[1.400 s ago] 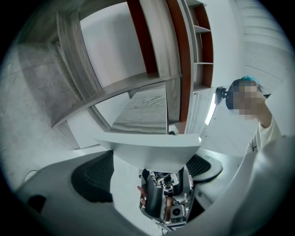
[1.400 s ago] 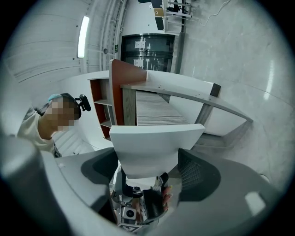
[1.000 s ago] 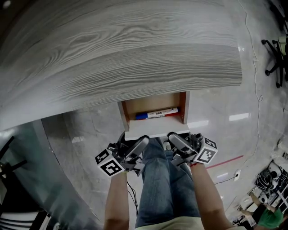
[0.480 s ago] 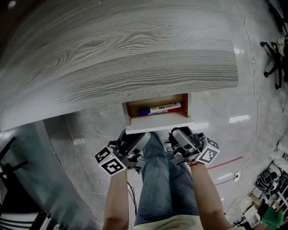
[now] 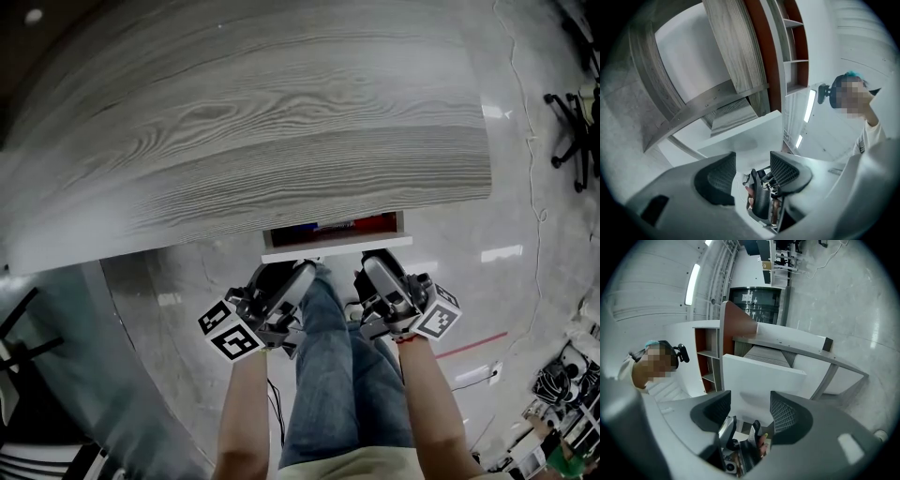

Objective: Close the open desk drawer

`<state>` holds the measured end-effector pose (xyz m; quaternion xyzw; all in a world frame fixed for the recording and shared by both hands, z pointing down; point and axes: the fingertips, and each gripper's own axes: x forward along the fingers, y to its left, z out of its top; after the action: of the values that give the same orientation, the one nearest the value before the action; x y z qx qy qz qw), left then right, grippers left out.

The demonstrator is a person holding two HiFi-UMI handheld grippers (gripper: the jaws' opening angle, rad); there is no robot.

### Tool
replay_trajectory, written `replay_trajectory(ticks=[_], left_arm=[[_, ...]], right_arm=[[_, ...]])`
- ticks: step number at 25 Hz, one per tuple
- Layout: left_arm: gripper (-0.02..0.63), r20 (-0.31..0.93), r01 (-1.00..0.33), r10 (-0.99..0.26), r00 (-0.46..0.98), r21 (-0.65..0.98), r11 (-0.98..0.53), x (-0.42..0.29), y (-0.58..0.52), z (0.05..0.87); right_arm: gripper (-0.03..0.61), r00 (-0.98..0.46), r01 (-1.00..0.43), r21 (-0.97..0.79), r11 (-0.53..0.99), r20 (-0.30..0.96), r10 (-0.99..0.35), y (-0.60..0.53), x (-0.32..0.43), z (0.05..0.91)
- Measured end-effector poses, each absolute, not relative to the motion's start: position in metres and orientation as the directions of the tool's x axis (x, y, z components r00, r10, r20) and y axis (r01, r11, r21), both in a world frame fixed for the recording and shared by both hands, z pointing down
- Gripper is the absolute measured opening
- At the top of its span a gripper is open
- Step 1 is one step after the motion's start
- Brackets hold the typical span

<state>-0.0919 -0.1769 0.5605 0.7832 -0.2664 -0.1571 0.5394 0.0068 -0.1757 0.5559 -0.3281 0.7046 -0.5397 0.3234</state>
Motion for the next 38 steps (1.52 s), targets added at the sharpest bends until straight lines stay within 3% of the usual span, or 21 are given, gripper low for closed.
replay_trajectory(ticks=[6,15,22,32,38], left_arm=[[0.218,0.045,-0.249,-0.577,0.816,0.928,-0.278,-0.088,-0.184,0.557],[0.161,0.080,-0.272,-0.587,0.806,0.930,-0.247,-0.091,-0.206,0.563],[0.053,0.169,-0.364,-0.587,0.791,0.902,-0.230,-0.095,-0.231,0.576],[-0.002,0.208,-0.418,-0.612,0.763,0.881,-0.222,-0.100,-0.260,0.579],[-0.003,0.223,-0.439,-0.626,0.747,0.873,-0.212,-0.102,-0.271,0.583]], right_arm=[[0.255,-0.561,-0.123,-0.973,0.193,-0.092,-0.823,-0.186,0.011,0.553],[0.202,-0.545,-0.147,-0.974,0.175,-0.068,-0.836,-0.208,0.011,0.557],[0.128,-0.509,-0.192,-0.974,0.120,-0.006,-0.861,-0.229,0.012,0.568],[0.033,-0.455,-0.234,-0.971,0.054,0.061,-0.888,-0.255,0.011,0.578],[-0.008,-0.421,-0.240,-0.970,0.033,0.073,-0.904,-0.270,0.016,0.582]])
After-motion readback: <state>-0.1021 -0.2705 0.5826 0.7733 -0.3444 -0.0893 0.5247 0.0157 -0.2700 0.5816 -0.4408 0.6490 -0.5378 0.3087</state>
